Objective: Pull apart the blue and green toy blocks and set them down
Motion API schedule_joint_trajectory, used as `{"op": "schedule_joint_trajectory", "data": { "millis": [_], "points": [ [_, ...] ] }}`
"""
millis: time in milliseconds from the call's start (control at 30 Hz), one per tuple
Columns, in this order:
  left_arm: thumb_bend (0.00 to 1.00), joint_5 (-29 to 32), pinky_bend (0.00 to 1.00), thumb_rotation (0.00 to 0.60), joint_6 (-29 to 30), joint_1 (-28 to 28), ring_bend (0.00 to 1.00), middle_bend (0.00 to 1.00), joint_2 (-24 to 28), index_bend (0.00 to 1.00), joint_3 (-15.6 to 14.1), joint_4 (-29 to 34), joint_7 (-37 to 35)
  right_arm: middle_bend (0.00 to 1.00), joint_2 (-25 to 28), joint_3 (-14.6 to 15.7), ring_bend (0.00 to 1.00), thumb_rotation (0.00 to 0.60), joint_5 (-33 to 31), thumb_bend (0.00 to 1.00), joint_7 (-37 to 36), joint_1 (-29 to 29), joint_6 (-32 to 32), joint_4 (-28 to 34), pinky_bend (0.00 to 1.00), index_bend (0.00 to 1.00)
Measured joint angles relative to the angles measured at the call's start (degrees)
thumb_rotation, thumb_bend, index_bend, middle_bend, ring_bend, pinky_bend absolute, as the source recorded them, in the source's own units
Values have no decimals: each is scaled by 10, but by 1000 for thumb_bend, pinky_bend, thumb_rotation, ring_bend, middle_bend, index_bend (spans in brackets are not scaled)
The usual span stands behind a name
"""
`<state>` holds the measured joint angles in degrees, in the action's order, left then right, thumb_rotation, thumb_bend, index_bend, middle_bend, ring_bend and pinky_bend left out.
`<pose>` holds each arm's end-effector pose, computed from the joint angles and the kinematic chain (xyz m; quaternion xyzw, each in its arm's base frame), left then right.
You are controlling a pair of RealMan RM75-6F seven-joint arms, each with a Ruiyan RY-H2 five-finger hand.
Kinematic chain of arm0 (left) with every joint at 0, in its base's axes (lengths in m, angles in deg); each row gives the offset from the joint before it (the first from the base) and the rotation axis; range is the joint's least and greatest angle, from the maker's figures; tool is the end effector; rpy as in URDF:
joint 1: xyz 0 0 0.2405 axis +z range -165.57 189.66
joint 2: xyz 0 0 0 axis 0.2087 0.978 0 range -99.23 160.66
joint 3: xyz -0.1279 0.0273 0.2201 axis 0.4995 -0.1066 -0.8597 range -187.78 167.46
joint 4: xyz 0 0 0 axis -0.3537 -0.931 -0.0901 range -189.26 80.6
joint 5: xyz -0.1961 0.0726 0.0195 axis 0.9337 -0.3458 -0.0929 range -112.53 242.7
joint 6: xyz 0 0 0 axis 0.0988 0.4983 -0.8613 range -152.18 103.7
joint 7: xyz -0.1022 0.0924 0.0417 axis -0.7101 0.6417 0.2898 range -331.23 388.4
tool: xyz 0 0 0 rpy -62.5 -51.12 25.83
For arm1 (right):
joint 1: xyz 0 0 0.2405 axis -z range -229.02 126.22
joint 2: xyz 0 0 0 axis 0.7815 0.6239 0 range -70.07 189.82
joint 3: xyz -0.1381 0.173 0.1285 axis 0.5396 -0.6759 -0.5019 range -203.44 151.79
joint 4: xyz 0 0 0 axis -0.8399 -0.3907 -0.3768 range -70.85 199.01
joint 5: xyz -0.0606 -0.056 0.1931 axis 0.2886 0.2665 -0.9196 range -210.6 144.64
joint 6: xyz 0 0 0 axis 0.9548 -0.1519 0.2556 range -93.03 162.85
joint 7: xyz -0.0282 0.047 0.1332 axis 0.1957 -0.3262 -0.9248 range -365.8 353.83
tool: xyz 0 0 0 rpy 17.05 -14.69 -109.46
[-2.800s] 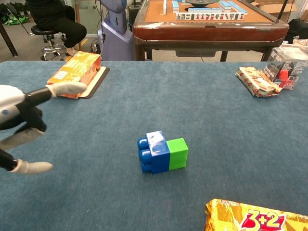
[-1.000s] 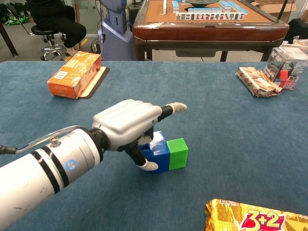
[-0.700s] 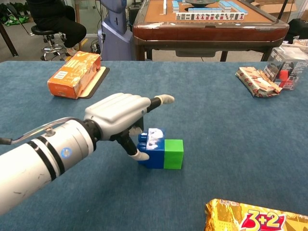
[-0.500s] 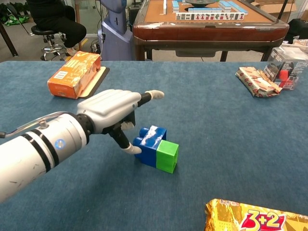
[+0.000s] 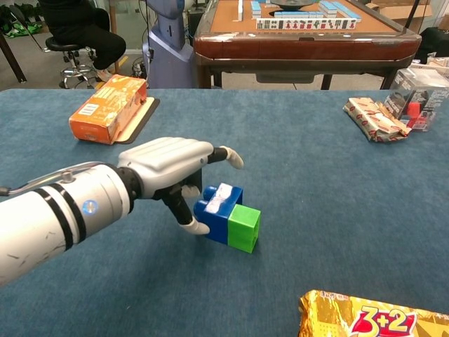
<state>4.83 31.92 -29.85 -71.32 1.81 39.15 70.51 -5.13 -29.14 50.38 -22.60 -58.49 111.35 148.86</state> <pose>-0.0670 0.2783 -0.0811 -0.7900 -0.3465 -0.3684 0.3467 -0.3434 -0.1967 0.1538 0.5632 -0.4800 0.3995 0.5411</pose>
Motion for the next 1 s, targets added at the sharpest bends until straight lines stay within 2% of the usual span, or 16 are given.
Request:
{"op": "schedule_joint_trajectory", "data": {
  "millis": [233, 500, 700, 1000],
  "points": [
    [7, 79, 977, 600, 8, -27, 835, 1000, 0, 246, 4, 22, 66, 361, -1, 1, 365, 600, -1, 265, -3, -1, -4, -3, 443, 387],
    [113, 188, 971, 600, 36, -69, 825, 1000, 6, 246, 16, 59, 128, 361, -5, 3, 365, 600, 0, 266, -8, -4, -10, -9, 443, 387],
    [140, 252, 968, 600, 56, -101, 821, 1000, 16, 256, 23, 84, 153, 361, -7, 4, 365, 600, 0, 266, -9, -7, -14, -11, 443, 387],
    [144, 305, 967, 600, 73, -141, 822, 1000, 16, 306, 25, 85, 163, 361, -5, 4, 365, 600, 1, 266, -9, -7, -14, -9, 442, 388]
  ]
}}
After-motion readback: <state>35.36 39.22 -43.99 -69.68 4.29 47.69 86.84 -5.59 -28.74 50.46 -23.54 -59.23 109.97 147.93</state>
